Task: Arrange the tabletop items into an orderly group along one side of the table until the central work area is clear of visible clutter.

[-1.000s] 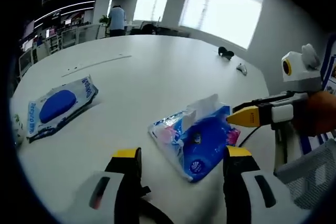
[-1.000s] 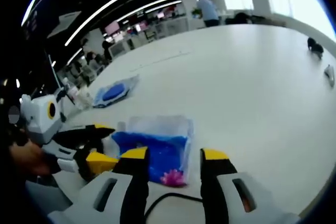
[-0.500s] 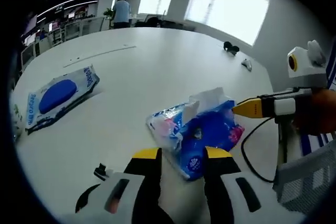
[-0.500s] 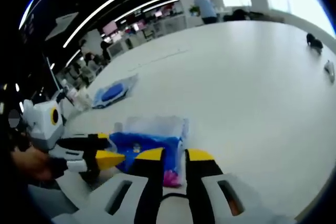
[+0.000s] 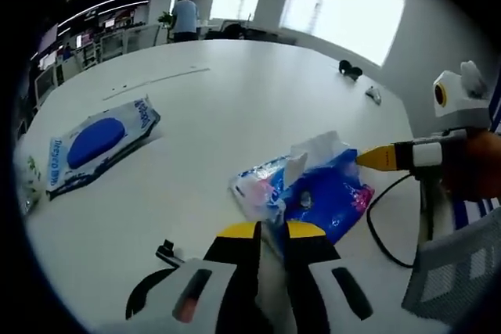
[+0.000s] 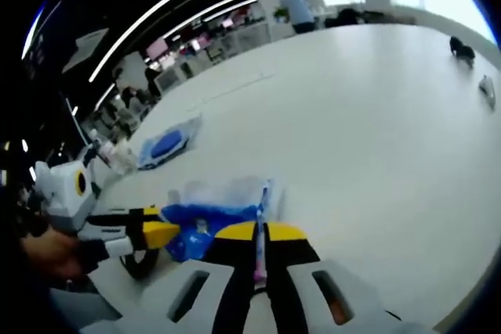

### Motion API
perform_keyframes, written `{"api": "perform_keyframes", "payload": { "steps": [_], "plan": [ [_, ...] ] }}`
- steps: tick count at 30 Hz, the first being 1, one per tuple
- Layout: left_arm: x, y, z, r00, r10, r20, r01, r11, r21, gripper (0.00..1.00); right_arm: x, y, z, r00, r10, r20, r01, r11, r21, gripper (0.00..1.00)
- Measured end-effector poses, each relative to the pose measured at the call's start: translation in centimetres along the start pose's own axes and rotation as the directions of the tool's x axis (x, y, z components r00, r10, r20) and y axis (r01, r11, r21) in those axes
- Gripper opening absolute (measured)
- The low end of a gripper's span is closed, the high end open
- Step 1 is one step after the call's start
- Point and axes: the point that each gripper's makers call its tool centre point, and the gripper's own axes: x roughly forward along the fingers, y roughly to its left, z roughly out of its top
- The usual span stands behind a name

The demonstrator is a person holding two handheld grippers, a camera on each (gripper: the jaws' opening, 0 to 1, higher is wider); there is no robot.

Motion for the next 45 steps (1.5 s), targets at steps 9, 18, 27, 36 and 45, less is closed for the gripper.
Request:
{"api": "perform_keyframes", "payload": {
  "steps": [9,18,27,36,45],
  "plan": [
    [-0.2,-0.2,0.8,1.0,-0.006,0.005,0.006,1.0,-0.021,0.06,-0.2,0.6,2.1,0.999,0.005,0.047,-0.005,1.0,0.007,0.0],
    [-0.3,1.2,4.1,0.998,0.005,0.063,-0.003,0.999,-0.032,0.04,0.3,1.3,5.2,0.996,0.023,0.085,-0.022,1.0,-0.013,0.0],
    [0.2,3.0,6.5,0.997,0.014,0.079,-0.012,1.0,-0.029,0.04,2.1,2.1,8.4,0.994,0.044,0.098,-0.039,0.998,-0.048,0.0],
    [0.7,6.0,8.1,0.995,0.062,0.081,-0.057,0.997,-0.06,0.03,4.8,3.8,11.1,0.991,0.085,0.1,-0.078,0.994,-0.072,0.0],
    [1.1,8.4,9.7,0.992,0.084,0.096,-0.075,0.993,-0.093,0.03,6.8,4.6,12.7,0.989,0.107,0.099,-0.1,0.992,-0.078,0.0]
  ]
}}
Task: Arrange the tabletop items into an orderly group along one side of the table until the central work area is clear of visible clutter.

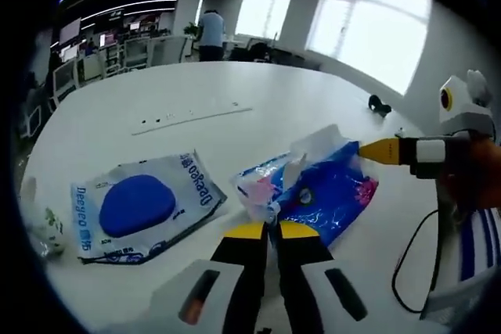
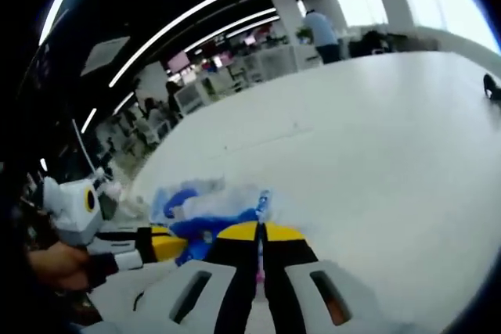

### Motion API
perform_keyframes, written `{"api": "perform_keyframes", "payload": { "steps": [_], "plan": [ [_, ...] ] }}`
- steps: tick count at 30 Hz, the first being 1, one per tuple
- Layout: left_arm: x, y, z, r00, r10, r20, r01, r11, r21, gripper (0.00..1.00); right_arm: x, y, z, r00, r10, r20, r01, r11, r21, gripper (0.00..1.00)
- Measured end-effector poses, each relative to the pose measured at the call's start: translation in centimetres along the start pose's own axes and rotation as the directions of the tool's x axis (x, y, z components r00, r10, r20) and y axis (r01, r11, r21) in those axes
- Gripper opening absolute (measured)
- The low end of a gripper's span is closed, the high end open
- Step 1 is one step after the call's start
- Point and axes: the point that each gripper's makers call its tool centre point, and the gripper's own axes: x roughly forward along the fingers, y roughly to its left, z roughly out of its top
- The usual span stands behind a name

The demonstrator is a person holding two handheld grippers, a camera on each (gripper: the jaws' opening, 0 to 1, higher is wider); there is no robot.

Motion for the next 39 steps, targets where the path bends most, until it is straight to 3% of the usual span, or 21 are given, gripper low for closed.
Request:
{"api": "perform_keyframes", "payload": {
  "steps": [20,39],
  "plan": [
    [1.8,1.5,1.5,1.0,0.006,-0.001,-0.006,0.998,-0.056,0.03,2.7,-0.7,1.3,1.0,0.005,-0.008,-0.005,1.0,0.02,0.0],
    [4.1,2.8,1.7,0.999,-0.005,-0.038,0.001,0.996,-0.092,0.02,5.3,-1.6,1.7,0.999,-0.015,-0.042,0.017,0.999,0.03,0.0]
  ]
}}
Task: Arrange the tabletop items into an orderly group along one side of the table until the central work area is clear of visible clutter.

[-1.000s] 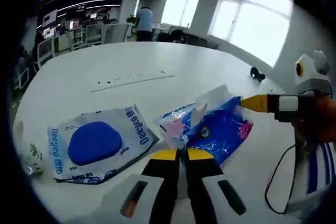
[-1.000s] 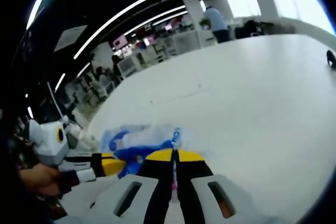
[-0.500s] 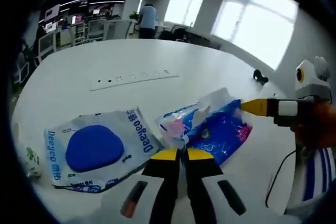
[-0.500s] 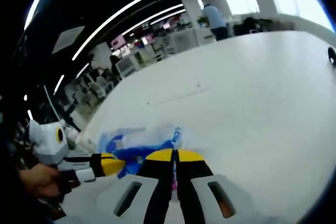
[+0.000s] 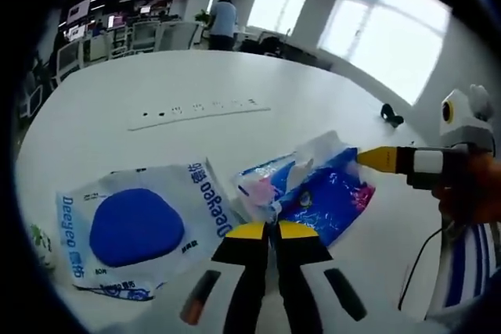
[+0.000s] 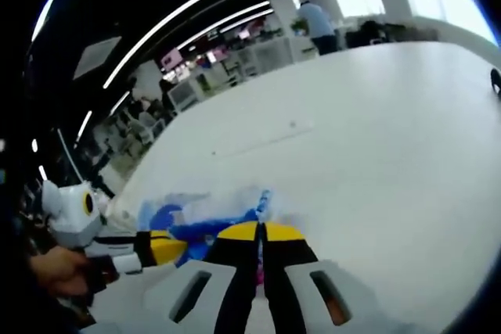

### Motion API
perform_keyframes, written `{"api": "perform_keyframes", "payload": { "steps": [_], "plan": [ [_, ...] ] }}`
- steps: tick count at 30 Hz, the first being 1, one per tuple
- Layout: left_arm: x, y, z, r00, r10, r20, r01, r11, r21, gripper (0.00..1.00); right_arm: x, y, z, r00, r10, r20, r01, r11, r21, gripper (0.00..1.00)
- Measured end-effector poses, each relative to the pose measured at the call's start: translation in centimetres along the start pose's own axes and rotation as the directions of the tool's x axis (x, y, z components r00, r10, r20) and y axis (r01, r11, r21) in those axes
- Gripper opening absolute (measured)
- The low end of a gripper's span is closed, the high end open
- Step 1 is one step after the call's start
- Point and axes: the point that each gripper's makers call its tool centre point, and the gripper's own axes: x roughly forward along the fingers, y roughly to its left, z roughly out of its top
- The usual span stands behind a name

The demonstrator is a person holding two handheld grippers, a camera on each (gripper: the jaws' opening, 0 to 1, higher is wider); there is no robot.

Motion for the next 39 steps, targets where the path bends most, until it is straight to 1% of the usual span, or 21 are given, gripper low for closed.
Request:
{"api": "perform_keyframes", "payload": {
  "steps": [1,2,3,6,7,11,12,14,19,22,24,26,29,31,35,39],
  "plan": [
    [0.1,0.0,0.2,1.0,-0.008,0.007,0.008,1.0,-0.01,0.02,0.0,0.0,0.0,1.0,-0.001,-0.001,0.001,1.0,-0.003,0.0],
    [0.3,-0.2,0.5,0.999,-0.024,0.025,0.025,0.999,-0.042,0.02,0.0,-0.1,0.2,1.0,-0.002,0.006,0.002,1.0,-0.008,0.0],
    [0.4,0.1,0.5,1.0,-0.022,0.023,0.023,0.999,-0.049,0.02,0.1,-0.3,0.2,1.0,-0.004,0.008,0.004,1.0,-0.006,0.0],
    [0.9,0.3,0.5,1.0,-0.01,-0.002,0.01,1.0,-0.021,0.02,0.6,-0.8,0.1,1.0,-0.001,-0.001,0.001,1.0,0.02,0.0],
    [0.9,0.3,0.5,1.0,-0.012,0.0,0.012,1.0,-0.017,0.02,0.7,-1.0,0.0,1.0,-0.003,-0.003,0.003,1.0,0.02,0.0],
    [1.3,0.4,0.7,1.0,-0.019,-0.007,0.019,1.0,-0.024,0.02,1.4,-1.4,0.0,1.0,-0.012,-0.01,0.012,1.0,0.025,0.0],
    [1.5,0.7,0.8,1.0,-0.019,-0.005,0.019,0.999,-0.037,0.02,1.6,-1.5,0.1,1.0,-0.012,-0.011,0.012,1.0,0.027,0.0],
    [1.7,0.9,1.0,1.0,-0.021,-0.003,0.021,0.998,-0.051,0.02,2.0,-1.6,0.3,1.0,-0.013,-0.014,0.013,1.0,0.026,0.0],
    [2.2,1.1,1.3,1.0,-0.019,-0.005,0.018,0.998,-0.056,0.02,2.9,-1.6,0.8,1.0,-0.017,-0.017,0.017,1.0,0.025,0.0],
    [2.6,1.3,1.6,1.0,-0.024,-0.002,0.024,0.997,-0.068,0.03,3.6,-1.7,1.2,1.0,-0.02,-0.011,0.02,0.998,0.053,0.0],
    [2.8,1.5,1.8,1.0,-0.026,0.002,0.026,0.997,-0.074,0.03,4.0,-2.0,1.1,0.999,-0.03,-0.023,0.031,0.998,0.047,0.0],
    [3.1,1.9,1.6,1.0,-0.016,-0.013,0.015,0.998,-0.066,0.03,4.4,-2.2,0.9,0.999,-0.031,-0.03,0.033,0.998,0.054,0.0],
    [3.2,1.9,1.6,1.0,-0.016,-0.017,0.015,0.998,-0.066,0.03,4.6,-2.3,0.8,0.999,-0.034,-0.03,0.036,0.998,0.06,0.0],
    [3.2,1.7,1.5,1.0,-0.02,-0.021,0.018,0.998,-0.062,0.03,4.7,-2.4,0.7,0.999,-0.044,-0.032,0.047,0.992,0.113,0.0],
    [3.5,1.9,1.5,0.999,-0.019,-0.028,0.017,0.998,-0.058,0.03,5.0,-2.7,0.6,0.998,-0.047,-0.045,0.052,0.993,0.108,0.0],
    [3.7,2.0,1.7,0.999,-0.017,-0.031,0.015,0.998,-0.054,0.04,5.1,-2.7,0.8,0.998,-0.048,-0.039,0.052,0.993,0.11,0.0]
  ]
}}
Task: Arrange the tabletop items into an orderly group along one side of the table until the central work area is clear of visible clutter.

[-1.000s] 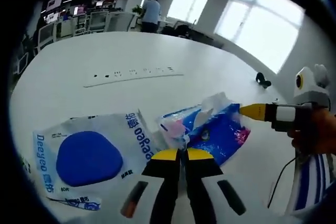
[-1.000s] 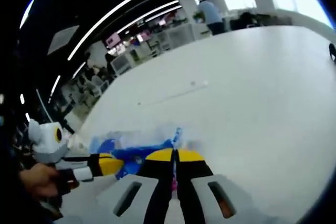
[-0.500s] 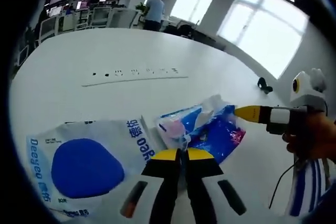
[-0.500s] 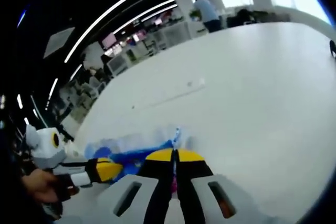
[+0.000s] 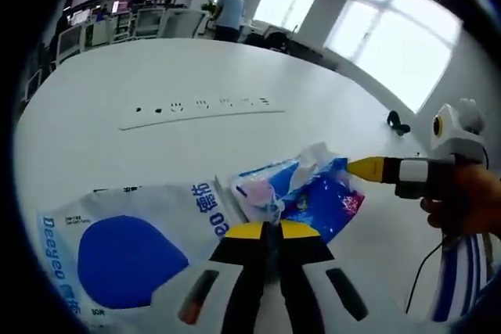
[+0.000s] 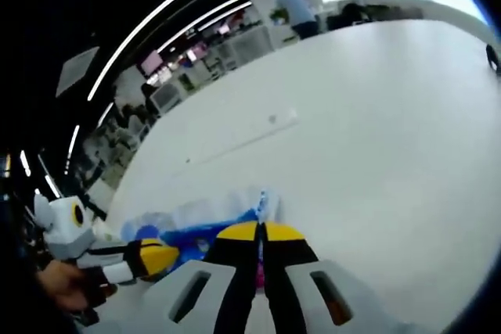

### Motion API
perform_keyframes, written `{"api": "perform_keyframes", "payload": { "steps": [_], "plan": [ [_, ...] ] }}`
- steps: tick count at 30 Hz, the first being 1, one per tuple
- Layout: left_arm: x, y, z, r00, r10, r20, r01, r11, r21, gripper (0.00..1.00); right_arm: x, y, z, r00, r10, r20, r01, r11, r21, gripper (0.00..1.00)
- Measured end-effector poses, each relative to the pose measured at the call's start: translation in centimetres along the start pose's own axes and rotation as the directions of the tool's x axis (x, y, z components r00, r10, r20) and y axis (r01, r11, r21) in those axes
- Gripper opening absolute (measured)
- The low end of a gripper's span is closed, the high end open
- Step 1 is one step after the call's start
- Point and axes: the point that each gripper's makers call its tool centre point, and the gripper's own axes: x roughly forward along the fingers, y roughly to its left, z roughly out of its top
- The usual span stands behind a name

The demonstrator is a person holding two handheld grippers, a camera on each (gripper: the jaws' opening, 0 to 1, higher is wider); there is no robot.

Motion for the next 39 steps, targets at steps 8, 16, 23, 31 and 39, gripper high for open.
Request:
{"api": "perform_keyframes", "payload": {
  "steps": [8,16,23,31,39],
  "plan": [
    [0.2,-0.3,0.1,1.0,-0.005,-0.012,0.005,1.0,0.001,0.09,0.4,-0.7,-0.2,1.0,-0.026,0.008,0.026,0.999,-0.018,0.0],
    [0.2,-0.5,0.0,0.999,-0.007,-0.031,0.008,0.999,0.035,0.12,0.4,-0.7,-0.6,1.0,-0.029,0.0,0.029,0.999,-0.019,0.0],
    [0.0,-0.8,0.2,1.0,0.003,-0.031,-0.002,0.999,0.045,0.16,0.3,-0.6,-0.3,0.999,-0.033,0.014,0.034,0.999,-0.043,0.05],
    [-0.5,-0.8,0.7,1.0,0.003,-0.01,-0.003,0.999,0.054,0.18,0.0,-0.5,-0.5,0.999,-0.032,0.013,0.033,0.998,-0.054,0.11],
    [-1.5,-1.0,0.9,1.0,-0.008,-0.016,0.01,0.994,0.113,0.22,-1.1,-0.7,-0.6,0.999,-0.045,0.014,0.046,0.996,-0.073,0.15]
  ]
}}
